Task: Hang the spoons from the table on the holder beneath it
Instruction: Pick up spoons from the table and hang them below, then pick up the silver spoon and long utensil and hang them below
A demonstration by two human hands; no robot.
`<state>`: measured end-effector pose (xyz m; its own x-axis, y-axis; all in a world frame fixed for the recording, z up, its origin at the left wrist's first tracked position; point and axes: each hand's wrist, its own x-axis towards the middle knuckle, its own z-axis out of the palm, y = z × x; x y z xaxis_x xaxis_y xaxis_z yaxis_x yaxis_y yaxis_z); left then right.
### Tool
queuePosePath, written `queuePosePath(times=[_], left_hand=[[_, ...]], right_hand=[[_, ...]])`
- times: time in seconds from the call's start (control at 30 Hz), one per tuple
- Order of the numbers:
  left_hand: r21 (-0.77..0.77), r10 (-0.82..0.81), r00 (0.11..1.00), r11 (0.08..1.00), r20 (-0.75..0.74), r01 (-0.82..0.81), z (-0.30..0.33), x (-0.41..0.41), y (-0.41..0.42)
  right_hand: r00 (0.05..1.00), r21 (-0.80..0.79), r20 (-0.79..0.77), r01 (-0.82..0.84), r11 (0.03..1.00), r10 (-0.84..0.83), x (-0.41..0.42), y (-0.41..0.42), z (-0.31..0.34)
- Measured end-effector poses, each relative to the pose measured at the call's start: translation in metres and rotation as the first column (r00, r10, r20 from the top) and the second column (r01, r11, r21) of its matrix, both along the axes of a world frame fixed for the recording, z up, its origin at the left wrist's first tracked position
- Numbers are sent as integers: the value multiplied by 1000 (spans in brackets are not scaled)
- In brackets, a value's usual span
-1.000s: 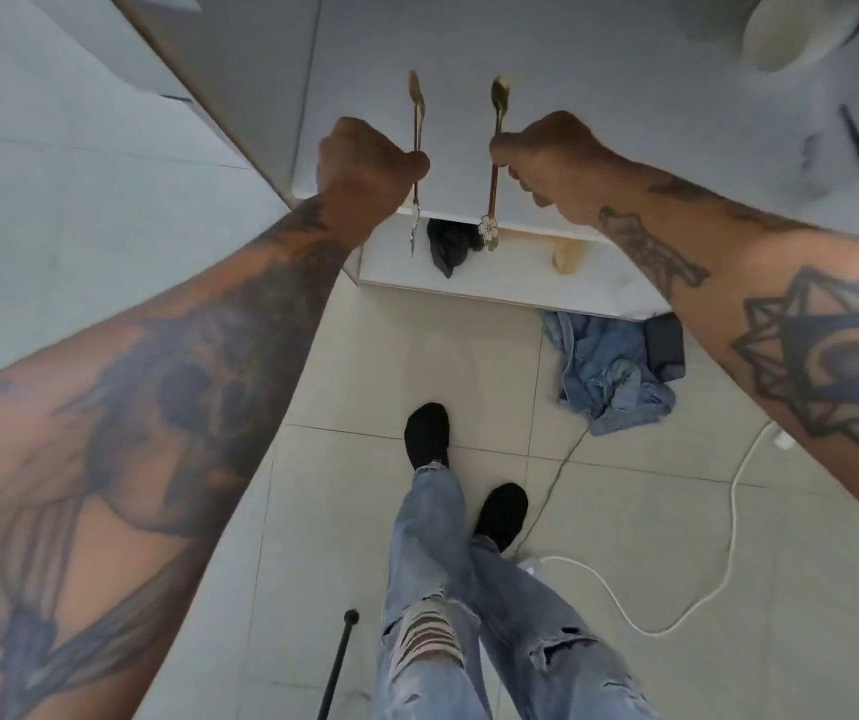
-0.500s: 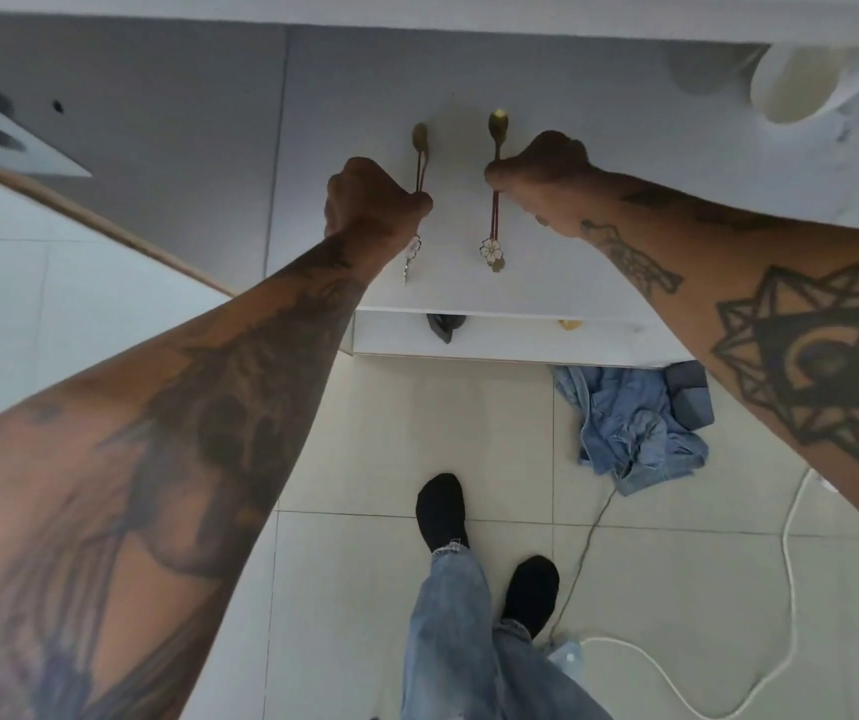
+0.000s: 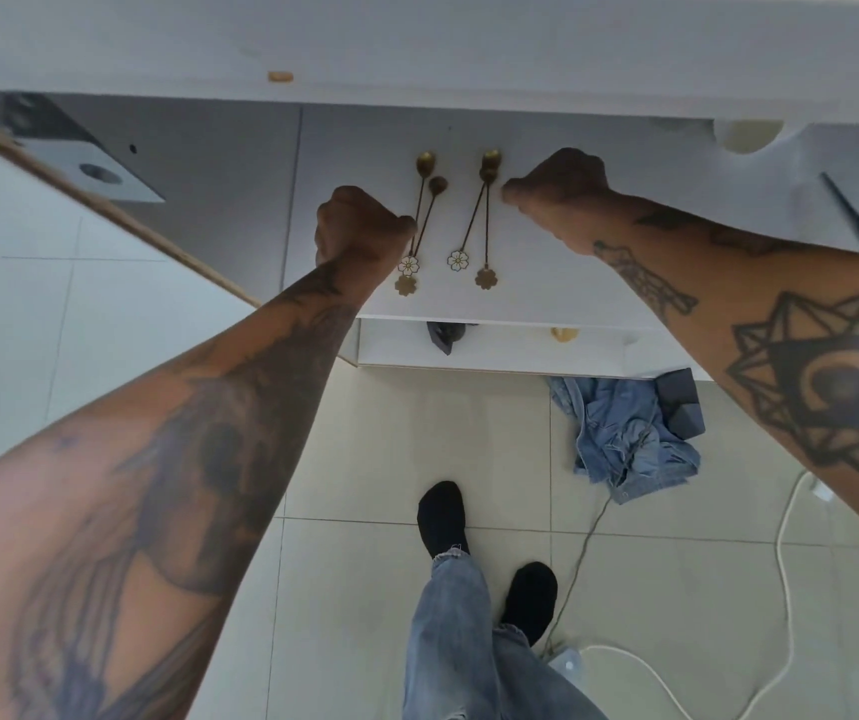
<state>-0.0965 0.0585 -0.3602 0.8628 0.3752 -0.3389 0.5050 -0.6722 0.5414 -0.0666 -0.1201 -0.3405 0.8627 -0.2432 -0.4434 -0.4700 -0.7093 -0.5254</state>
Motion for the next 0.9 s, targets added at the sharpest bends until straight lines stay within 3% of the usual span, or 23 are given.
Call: queuePosePath(times=[0.33,0.47,0.6,0.9], left_hand=[[105,-18,1000,994,-4,19,102,-72,15],[-34,-47,997,998,-61,45,147,-127,20],[-37,-97,994,994,52,99,204,-161,12],[-66,-109,949,989,295,134,358,-148,-14]], right_hand=[[997,-15,-4,-80,997,80,-70,-16,92],[998,-5,-68,-13,1000,12,-122,-24,139],[996,124,-45,81,989,-76,-161,-44,193],[992,182,103,57,982,-77,-176,-110,345]])
